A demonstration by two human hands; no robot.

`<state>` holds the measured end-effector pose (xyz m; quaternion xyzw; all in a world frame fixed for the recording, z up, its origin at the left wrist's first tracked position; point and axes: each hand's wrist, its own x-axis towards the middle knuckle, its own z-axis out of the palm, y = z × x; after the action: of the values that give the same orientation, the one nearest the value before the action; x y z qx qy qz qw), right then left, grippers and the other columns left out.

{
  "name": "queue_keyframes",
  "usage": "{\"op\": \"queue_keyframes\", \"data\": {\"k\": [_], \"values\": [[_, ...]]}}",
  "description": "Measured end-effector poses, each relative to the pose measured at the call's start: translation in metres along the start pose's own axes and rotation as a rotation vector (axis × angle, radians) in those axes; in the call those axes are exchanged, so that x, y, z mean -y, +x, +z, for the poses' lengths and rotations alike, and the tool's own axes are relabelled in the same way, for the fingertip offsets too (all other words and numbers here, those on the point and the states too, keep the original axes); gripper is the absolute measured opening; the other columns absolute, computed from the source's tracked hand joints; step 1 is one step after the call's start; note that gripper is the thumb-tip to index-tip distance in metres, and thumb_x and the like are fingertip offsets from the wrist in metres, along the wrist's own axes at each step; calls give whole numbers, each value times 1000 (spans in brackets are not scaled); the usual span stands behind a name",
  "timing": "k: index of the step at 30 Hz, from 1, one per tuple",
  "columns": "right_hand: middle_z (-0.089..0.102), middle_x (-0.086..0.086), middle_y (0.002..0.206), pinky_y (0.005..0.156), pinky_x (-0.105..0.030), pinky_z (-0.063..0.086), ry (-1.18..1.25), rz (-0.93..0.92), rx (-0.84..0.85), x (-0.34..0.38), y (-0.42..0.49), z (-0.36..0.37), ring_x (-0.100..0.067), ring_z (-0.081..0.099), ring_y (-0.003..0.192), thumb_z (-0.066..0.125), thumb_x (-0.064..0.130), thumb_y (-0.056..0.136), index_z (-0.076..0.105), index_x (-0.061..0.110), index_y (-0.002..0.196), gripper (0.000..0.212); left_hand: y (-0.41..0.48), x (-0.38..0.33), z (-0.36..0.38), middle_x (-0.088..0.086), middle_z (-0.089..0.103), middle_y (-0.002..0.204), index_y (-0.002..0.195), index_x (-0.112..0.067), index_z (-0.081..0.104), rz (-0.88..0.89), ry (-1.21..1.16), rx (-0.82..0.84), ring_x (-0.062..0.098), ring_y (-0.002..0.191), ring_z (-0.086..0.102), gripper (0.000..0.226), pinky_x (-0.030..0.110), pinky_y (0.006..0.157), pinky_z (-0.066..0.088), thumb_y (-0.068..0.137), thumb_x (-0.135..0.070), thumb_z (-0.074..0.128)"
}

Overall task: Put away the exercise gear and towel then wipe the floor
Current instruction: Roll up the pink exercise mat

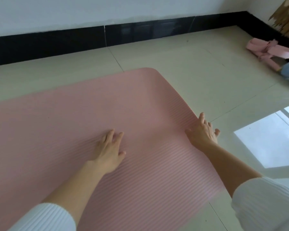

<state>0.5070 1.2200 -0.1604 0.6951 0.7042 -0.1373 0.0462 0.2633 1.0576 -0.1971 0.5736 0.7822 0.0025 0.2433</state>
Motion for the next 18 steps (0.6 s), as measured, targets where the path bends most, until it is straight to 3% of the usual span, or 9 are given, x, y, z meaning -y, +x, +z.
{"op": "queue_keyframes", "data": {"k": [3, 6, 8, 10, 11, 14, 16, 18], "values": [[47, -11, 133, 104, -48, 24, -58, -16, -69, 2, 4, -8, -28, 39, 125, 47, 36, 92, 26, 6, 145, 65, 4, -1, 5, 5, 2, 158, 150, -24, 15, 15, -1, 18, 24, 145, 6, 69, 40, 114, 18, 92, -47, 45], [51, -10, 116, 97, -45, 28, -27, -61, -140, 13, 0, -13, -29, 41, 115, 41, 32, 93, 53, 8, 120, 38, 4, 1, 4, 5, 3, 158, 149, -23, 16, 10, -11, 22, 25, 144, 6, 69, 40, 115, 17, 92, -45, 48], [53, -11, 100, 90, -42, 37, 93, -72, -147, 20, -5, -19, -32, 48, 106, 36, 29, 96, 61, 4, 97, 35, 3, 0, 4, 6, 1, 158, 150, -21, 15, 11, -21, 32, 26, 145, 3, 69, 41, 116, 14, 92, -41, 47], [52, -13, 74, 67, -35, 41, 247, -62, -111, 28, -5, -25, -32, 54, 80, 39, 26, 94, 57, 1, 69, 41, 1, -1, 4, 6, -2, 159, 150, -21, 12, 11, -31, 54, 26, 146, -1, 69, 42, 118, 12, 93, -38, 46], [51, -16, 66, 58, -32, 37, 284, -54, -73, 32, -4, -28, -29, 51, 69, 43, 25, 92, 58, -3, 66, 40, 0, 1, 5, 6, -3, 159, 150, -22, 12, 11, -48, 60, 25, 146, -3, 69, 43, 118, 11, 93, -37, 46], [48, -11, 67, 58, -29, 31, 281, -136, 117, 44, -4, -40, -20, 42, 63, 59, 23, 83, 70, -4, 84, 30, 0, 3, 3, 5, 0, 159, 151, -21, 13, -9, -135, 74, 23, 147, -2, 66, 39, 119, 9, 94, -34, 45], [58, -4, 83, 66, -27, 33, 293, -248, 215, 50, -8, -42, -18, 50, 76, 71, 26, 80, 71, 6, 78, 20, 1, 0, -2, 6, 10, 159, 151, -18, 17, -28, -254, 33, 23, 146, 9, 63, 35, 118, 12, 95, -33, 45], [67, -11, 99, 68, -29, 37, 356, -308, 255, 56, -15, -35, -23, 58, 87, 78, 28, 76, 66, 18, 78, 16, 2, -6, -10, 6, 24, 155, 149, -17, 24, -54, -420, -26, 22, 142, 23, 59, 33, 115, 20, 96, -31, 45]]}}
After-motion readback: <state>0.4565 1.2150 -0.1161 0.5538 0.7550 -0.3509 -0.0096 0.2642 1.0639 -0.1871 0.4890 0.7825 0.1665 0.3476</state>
